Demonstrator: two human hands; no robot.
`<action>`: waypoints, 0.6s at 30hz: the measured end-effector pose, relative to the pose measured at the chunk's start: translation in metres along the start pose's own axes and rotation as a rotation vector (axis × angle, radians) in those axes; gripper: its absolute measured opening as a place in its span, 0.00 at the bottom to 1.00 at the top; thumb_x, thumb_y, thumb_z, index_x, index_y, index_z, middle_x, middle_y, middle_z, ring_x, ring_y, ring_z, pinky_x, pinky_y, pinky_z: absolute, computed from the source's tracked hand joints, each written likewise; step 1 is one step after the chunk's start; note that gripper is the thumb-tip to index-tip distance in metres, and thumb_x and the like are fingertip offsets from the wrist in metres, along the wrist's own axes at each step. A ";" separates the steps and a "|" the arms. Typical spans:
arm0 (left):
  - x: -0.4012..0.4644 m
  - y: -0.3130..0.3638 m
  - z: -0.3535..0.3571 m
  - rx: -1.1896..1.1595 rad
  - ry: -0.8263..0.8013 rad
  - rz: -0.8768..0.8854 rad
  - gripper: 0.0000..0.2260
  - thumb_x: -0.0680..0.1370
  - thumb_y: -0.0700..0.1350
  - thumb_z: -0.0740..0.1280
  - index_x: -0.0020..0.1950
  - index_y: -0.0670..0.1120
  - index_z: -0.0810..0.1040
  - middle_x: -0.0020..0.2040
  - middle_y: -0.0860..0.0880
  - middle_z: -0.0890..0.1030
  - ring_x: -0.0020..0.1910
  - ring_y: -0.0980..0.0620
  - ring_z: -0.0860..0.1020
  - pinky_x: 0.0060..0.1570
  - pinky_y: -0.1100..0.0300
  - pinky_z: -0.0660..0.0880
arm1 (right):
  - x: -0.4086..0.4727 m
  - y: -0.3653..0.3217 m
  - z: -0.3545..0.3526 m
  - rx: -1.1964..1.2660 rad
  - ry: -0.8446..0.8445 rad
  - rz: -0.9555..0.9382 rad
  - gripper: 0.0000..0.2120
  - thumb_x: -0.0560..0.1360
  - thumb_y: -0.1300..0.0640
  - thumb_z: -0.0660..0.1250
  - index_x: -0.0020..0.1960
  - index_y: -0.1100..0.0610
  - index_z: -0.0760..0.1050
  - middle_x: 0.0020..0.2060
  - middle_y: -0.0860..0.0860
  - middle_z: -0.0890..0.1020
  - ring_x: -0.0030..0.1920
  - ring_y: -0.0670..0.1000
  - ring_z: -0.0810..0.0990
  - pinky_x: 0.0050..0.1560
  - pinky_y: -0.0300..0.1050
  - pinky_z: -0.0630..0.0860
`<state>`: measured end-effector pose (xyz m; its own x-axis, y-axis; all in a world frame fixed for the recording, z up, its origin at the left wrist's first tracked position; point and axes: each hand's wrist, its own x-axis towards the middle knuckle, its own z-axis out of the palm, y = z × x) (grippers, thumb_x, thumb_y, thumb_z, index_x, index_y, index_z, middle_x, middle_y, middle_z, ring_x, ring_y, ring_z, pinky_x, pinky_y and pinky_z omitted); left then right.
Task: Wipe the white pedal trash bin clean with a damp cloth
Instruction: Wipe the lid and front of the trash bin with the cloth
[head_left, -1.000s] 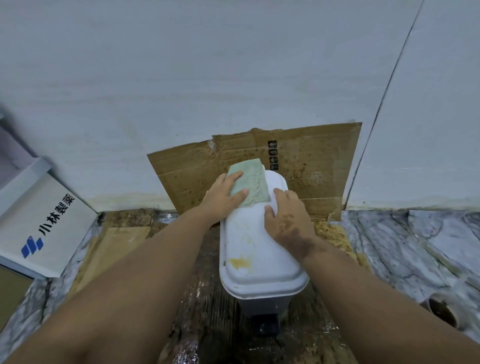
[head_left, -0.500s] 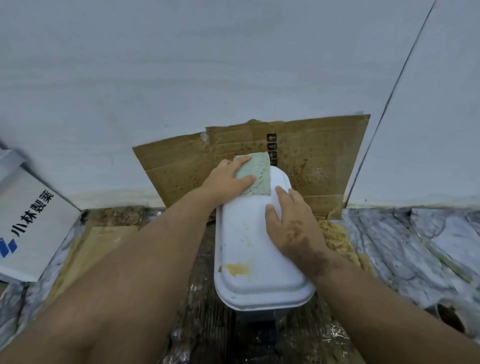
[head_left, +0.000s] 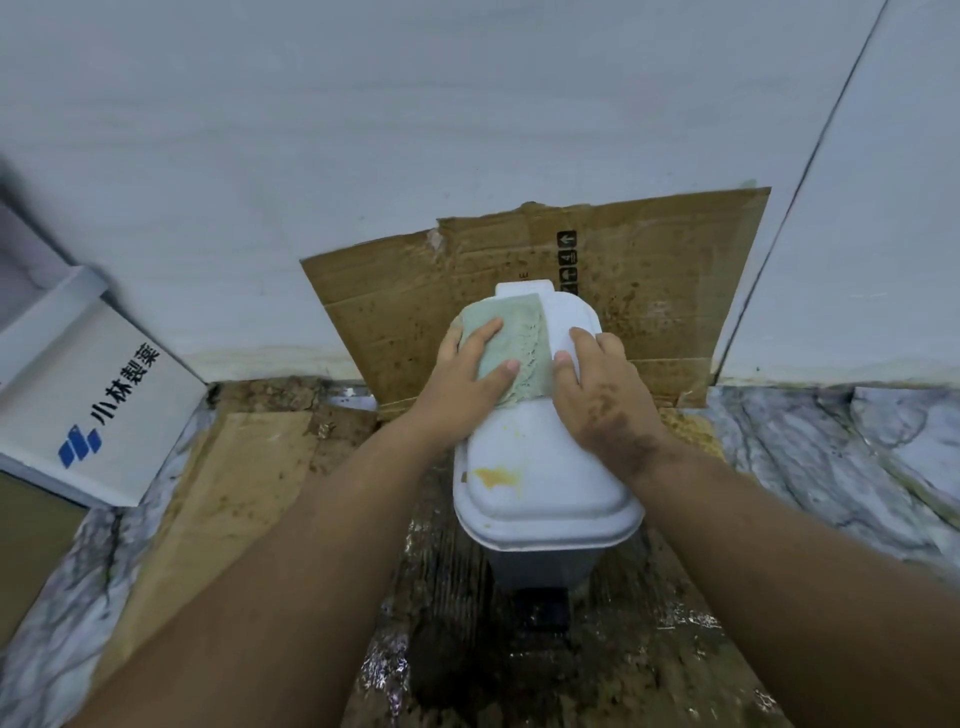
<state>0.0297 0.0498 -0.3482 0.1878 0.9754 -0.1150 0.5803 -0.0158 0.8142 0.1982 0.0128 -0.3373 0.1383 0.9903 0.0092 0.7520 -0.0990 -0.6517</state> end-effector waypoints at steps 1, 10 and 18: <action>-0.012 0.001 0.002 -0.006 -0.005 -0.003 0.27 0.82 0.59 0.62 0.80 0.61 0.59 0.83 0.53 0.45 0.80 0.48 0.52 0.69 0.57 0.58 | -0.001 0.001 0.001 0.018 -0.017 -0.009 0.20 0.83 0.54 0.51 0.69 0.65 0.66 0.62 0.65 0.74 0.56 0.69 0.75 0.53 0.62 0.77; -0.109 0.003 0.035 0.203 0.029 -0.038 0.28 0.83 0.63 0.54 0.81 0.64 0.50 0.83 0.52 0.41 0.82 0.48 0.47 0.78 0.51 0.53 | -0.006 -0.007 -0.010 -0.001 -0.012 0.014 0.27 0.82 0.43 0.48 0.72 0.57 0.67 0.64 0.62 0.72 0.62 0.64 0.73 0.63 0.60 0.71; -0.150 -0.019 0.095 0.224 0.362 0.038 0.30 0.79 0.71 0.45 0.80 0.63 0.53 0.82 0.48 0.47 0.82 0.46 0.43 0.76 0.44 0.54 | -0.003 0.004 -0.008 0.061 -0.049 0.018 0.29 0.82 0.40 0.48 0.75 0.57 0.64 0.71 0.61 0.67 0.69 0.64 0.69 0.69 0.56 0.69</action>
<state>0.0657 -0.1171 -0.4000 -0.0544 0.9869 0.1522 0.7438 -0.0616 0.6656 0.2054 0.0083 -0.3339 0.1184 0.9922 -0.0390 0.7086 -0.1119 -0.6967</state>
